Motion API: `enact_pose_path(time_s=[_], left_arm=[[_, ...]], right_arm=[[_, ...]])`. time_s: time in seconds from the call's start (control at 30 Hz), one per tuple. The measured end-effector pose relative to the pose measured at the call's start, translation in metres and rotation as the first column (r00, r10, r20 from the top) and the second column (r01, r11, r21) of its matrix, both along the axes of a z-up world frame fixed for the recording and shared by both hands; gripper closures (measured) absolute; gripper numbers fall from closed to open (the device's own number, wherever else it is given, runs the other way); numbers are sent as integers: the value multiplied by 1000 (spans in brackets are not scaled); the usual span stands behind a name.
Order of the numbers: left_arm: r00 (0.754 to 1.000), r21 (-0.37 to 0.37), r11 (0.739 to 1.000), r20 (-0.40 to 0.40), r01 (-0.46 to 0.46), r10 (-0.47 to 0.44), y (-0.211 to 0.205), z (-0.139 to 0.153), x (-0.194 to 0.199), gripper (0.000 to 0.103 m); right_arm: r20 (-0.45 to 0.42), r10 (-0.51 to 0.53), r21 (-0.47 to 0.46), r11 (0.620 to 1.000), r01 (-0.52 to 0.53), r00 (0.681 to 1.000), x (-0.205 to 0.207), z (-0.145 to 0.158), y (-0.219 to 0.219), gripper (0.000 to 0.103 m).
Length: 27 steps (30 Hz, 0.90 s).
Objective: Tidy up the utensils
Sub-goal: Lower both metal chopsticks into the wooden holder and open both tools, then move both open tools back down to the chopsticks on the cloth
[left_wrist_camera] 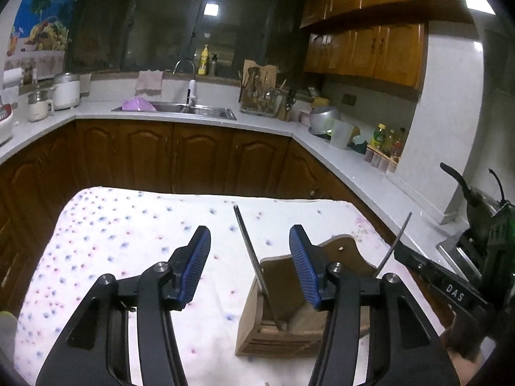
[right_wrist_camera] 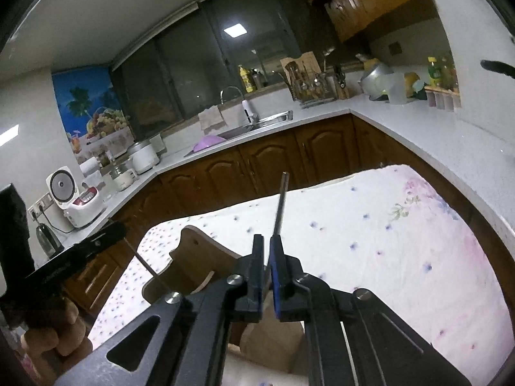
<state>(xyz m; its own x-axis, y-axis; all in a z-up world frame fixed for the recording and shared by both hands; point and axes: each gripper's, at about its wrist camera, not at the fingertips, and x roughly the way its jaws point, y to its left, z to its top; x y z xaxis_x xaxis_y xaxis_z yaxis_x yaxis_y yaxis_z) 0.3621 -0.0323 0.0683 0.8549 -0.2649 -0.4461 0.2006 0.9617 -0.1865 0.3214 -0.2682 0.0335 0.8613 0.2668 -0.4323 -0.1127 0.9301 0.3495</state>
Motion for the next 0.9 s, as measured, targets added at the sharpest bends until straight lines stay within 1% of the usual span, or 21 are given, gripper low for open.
enact_pose_path(time_s=[0.03, 0.07, 0.1, 0.13, 0.17, 0.2, 0.23, 0.3, 0.37, 0.47, 0.67, 0.73, 0.87, 0.9], left_arm=[[1000, 1, 1000, 0, 1, -1, 1, 1, -3, 49], [1000, 1, 1000, 1, 1, -1, 2, 1, -7, 47], [1000, 2, 1000, -1, -3, 3, 3, 1, -10, 42], [1000, 1, 1000, -3, -6, 6, 5, 1, -13, 39], [1000, -1, 1000, -5, -10, 10, 8, 0, -18, 34], [1000, -4, 1000, -5, -12, 12, 11, -1, -23, 31], [1000, -4, 1000, -9, -15, 15, 14, -2, -28, 30], [999, 2, 1000, -24, -24, 24, 20, -6, -39, 24], [999, 4, 1000, -38, -26, 26, 25, -12, -52, 23], [997, 17, 1000, -69, -26, 27, 32, -22, -69, 22], [991, 17, 1000, -129, -19, 21, 40, -42, -106, 22], [989, 12, 1000, -144, -15, 16, 42, -48, -118, 22], [984, 9, 1000, -177, -8, 10, 42, -58, -138, 22], [983, 12, 1000, -182, -5, 7, 42, -60, -142, 22]], right_arm=[[-3, -4, 3, 1000, 4, 1000, -2, -1, -2, 87], [-5, -8, 8, 1000, 8, 1000, -4, -1, -4, 78], [-5, -11, 15, 1000, 11, 1000, -7, -1, -6, 67], [-4, -12, 21, 1000, 12, 1000, -10, 0, -7, 61], [-1, -14, 25, 1000, 14, 1000, -15, 0, -9, 56], [0, -19, 24, 1000, 19, 1000, -20, 1, -11, 49], [-1, -20, 26, 999, 20, 1000, -24, 2, -12, 45], [-2, -15, 35, 999, 15, 1000, -33, 2, -13, 28], [1, -5, 41, 999, 5, 1000, -46, 2, -14, 25], [-4, 9, 33, 999, -9, 1000, -63, 1, -11, 25], [-7, 24, 22, 999, -24, 1000, -100, -1, -5, 25], [-4, 22, 14, 1000, -22, 1000, -112, -2, -3, 22], [-8, 29, -10, 1000, -29, 1000, -134, -4, 4, 14], [-10, 31, -16, 999, -31, 999, -138, -6, 5, 14]])
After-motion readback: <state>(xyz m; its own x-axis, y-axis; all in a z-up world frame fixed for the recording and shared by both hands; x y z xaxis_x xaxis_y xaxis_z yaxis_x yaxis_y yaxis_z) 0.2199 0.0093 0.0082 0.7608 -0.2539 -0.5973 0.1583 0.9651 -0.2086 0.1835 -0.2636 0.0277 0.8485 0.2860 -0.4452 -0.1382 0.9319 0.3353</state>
